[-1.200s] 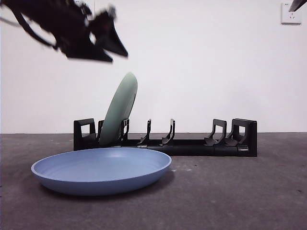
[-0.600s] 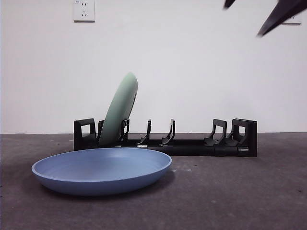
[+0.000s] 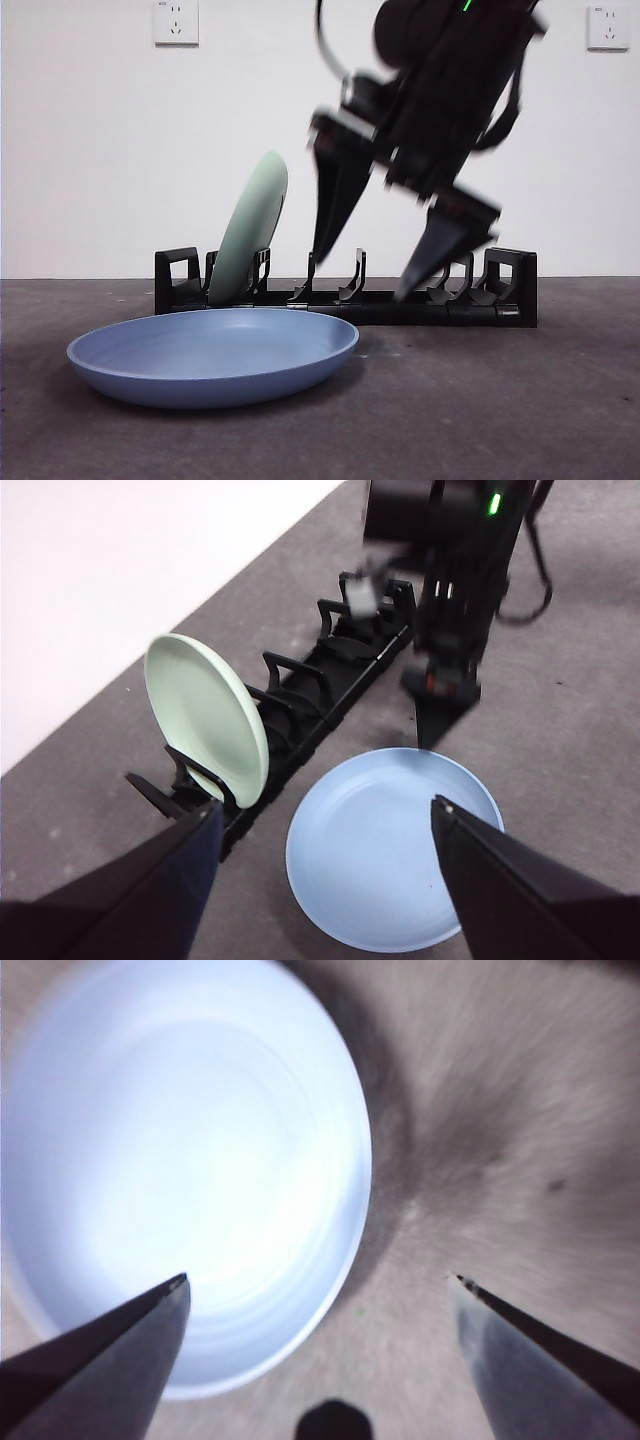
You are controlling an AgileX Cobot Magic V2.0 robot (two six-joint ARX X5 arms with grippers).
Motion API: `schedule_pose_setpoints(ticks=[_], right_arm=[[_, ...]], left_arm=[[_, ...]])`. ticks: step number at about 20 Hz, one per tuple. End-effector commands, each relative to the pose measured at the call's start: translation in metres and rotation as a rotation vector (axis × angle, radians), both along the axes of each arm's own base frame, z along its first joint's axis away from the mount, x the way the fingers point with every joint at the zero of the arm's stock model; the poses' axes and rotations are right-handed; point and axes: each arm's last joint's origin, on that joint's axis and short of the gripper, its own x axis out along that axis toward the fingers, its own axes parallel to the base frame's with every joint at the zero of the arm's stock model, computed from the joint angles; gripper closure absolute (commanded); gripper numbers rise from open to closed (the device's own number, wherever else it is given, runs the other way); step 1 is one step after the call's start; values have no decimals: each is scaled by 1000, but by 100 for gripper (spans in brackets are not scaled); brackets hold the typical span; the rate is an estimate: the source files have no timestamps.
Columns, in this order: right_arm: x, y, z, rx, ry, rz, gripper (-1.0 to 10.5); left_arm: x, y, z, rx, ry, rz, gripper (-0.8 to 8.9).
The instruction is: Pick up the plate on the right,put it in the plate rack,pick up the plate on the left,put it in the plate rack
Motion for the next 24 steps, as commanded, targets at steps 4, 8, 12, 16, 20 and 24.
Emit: schedule_pose_setpoints(ticks=[4,8,12,16,20,24], right_arm=[[8,5,-38,-52,87,-22,512],[8,10,-42,-40,81,-21,615],[4,24,-40,-4,51,-16,683],[-1,33,-42,-16,27,-7,767],[0,32,-42,-60,-4,-26,958],[0,32,-42,-60,-6,-19,958]], left_arm=[[-1,0,3,4,-36,-6,457],[0,0,3,19,-45,-14,458],[2,-1,2,23,-37,-14,458],[3,-1,2,24,-33,-14,458],[3,-1,2,24,-33,-14,458],[2,-1,2,21,-32,-21,458]])
